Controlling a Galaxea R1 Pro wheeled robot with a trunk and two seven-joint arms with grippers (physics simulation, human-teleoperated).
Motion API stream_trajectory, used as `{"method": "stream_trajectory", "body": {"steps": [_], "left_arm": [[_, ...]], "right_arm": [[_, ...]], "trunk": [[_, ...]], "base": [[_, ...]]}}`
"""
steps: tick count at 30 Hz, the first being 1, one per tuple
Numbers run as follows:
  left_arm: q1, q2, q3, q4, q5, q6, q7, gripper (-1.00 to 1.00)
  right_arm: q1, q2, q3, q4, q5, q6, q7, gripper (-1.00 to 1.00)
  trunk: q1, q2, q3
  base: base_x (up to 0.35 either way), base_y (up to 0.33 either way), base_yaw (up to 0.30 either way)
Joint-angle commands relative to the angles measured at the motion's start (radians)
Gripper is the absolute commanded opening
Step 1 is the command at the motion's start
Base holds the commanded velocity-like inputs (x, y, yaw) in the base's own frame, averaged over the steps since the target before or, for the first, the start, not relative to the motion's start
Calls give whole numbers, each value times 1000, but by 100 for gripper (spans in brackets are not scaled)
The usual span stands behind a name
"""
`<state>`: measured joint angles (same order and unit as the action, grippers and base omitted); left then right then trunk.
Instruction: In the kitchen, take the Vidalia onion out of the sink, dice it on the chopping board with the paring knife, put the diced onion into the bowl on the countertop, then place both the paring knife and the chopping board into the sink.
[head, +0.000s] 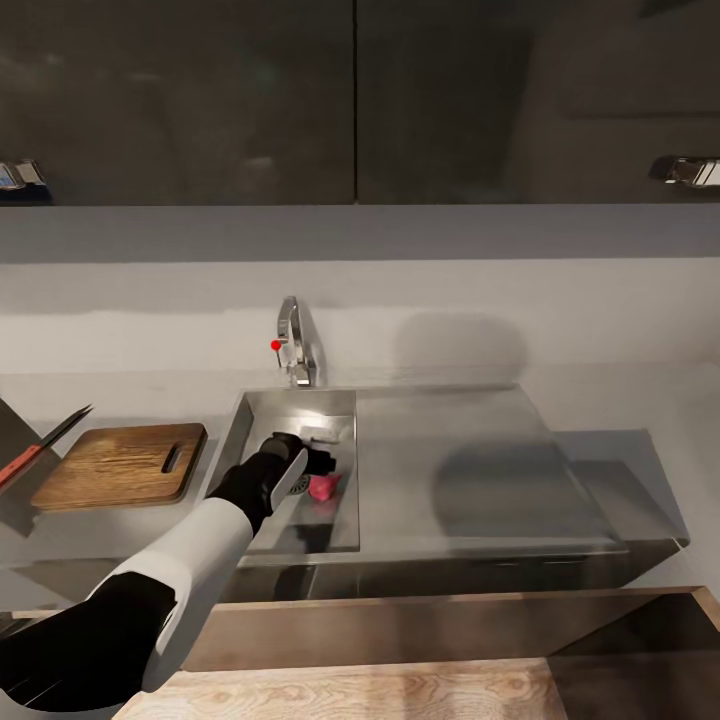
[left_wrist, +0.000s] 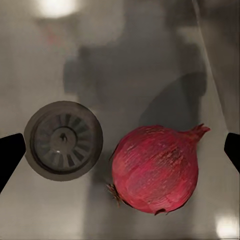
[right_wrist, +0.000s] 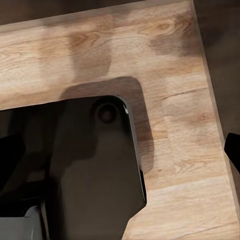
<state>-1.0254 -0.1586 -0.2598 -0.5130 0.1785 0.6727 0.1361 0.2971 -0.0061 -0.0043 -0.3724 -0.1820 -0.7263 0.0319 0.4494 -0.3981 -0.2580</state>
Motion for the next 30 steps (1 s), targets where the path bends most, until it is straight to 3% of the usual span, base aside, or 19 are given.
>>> {"method": "stream_trajectory", "body": {"steps": [1,21,30], "left_arm": [[-1,1,-6,1,11,4,6,100],[-1,-1,-7,36,11,3,-9,100],[-1,-1,-7,35,10,4,-9,100]], "right_arm": [[1,0,0,-2,-5,-1,3,100],[1,7,0,-2,-7,-2,2,100],[1,-2,-1,-2,-7,-3,5,100]], "trunk": [[1,-2,-2],[1,-2,-17],[1,-2,-20]], "base": [[0,0,0],[0,0,0],[0,0,0]]}}
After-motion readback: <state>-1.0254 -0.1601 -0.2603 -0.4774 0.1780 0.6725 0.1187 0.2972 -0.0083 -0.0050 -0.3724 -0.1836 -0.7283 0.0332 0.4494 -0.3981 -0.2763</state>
